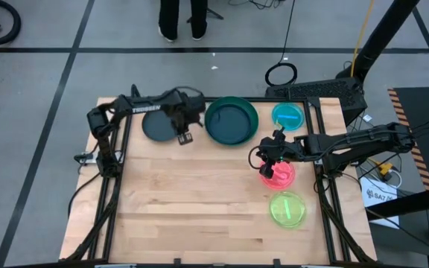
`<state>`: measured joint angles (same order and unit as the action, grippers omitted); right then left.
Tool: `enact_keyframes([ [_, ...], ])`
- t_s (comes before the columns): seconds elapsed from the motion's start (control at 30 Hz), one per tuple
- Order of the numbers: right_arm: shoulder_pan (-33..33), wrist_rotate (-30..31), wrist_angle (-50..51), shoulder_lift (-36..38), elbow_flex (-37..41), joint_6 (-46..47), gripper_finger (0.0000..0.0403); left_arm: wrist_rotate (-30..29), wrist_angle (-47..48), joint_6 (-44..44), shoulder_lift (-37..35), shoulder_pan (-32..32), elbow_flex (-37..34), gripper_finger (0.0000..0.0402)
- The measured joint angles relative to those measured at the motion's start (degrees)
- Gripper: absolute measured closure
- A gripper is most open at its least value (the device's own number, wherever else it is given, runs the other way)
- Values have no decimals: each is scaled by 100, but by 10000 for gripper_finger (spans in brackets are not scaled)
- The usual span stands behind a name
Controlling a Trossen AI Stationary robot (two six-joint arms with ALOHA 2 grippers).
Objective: Stack plastic plates
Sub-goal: Stack the dark blue plate on top of the dark blue plate
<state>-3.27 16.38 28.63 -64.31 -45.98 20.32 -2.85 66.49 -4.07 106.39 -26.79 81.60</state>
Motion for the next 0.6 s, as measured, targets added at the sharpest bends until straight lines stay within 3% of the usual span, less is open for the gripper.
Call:
enact_keyframes([
  [0.1,0,0,21,0,0,-15,385,-308,-469,422,-2,102,-567,359],
  [0.23,0,0,19,0,0,-68,385,-1156,-699,748,-2,141,-1019,359],
  [0.6,0,0,-14,0,0,-85,385,-1204,-711,1527,-2,189,-1186,359],
])
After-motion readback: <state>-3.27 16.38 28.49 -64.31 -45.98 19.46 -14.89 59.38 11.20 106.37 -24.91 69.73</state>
